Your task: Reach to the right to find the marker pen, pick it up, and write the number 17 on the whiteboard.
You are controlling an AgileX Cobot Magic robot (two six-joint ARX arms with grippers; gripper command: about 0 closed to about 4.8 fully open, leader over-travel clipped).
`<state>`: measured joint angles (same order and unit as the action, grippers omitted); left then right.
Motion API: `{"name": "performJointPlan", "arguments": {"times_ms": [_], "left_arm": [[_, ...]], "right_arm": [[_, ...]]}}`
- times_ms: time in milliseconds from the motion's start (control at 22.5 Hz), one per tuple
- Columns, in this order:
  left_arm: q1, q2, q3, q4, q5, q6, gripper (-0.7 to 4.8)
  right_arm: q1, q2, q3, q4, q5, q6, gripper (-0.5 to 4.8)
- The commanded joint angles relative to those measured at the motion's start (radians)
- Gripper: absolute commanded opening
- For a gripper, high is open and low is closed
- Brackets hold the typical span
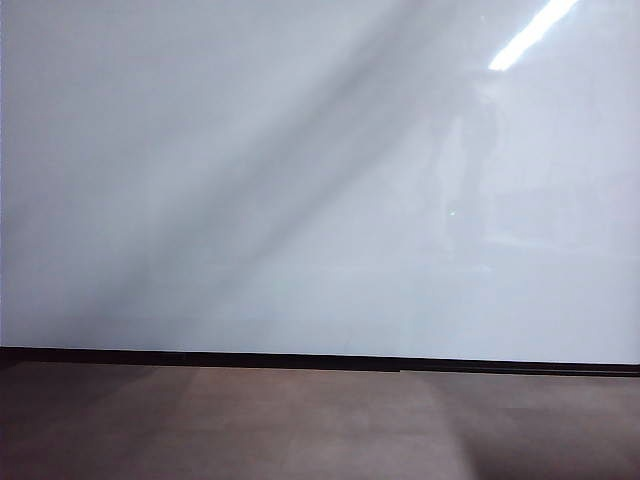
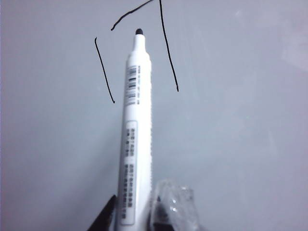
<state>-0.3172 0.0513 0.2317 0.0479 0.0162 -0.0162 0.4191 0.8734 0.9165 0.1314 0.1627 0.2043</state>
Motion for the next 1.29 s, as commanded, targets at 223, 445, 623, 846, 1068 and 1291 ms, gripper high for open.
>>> {"name": "performJointPlan", "arguments": {"times_ms": [223,445,623,846,1068,1291], "left_arm": [[0.047,-0.047,-0.127,0.015,0.018,0.004,-0.05],[0.163,-0.047,-0.187,0.014,0.018,0.005,-0.05],[0.256,-0.047,-0.224,0.007,0.024,0.005,-0.05],[0.325,-0.047,-0.223,0.0,0.025,0.005,-0.05],[0.332,-0.047,-0.223,-0.001,0.026,0.004,-0.05],[0.332,-0.047,-0.223,-0.002,0.026,0.004,-0.05]], "right_arm": [[0.004,-0.006,0.003,-0.035,-0.016,0.005,-0.05],[0.013,-0.006,0.003,-0.034,-0.026,0.005,-0.05],[0.013,-0.005,0.003,-0.033,-0.027,0.005,-0.06],[0.013,-0.005,0.003,-0.029,-0.027,0.004,-0.05],[0.013,-0.003,0.003,-0.017,-0.027,0.004,-0.06],[0.013,-0.004,0.003,-0.002,-0.027,0.005,-0.05]]}}
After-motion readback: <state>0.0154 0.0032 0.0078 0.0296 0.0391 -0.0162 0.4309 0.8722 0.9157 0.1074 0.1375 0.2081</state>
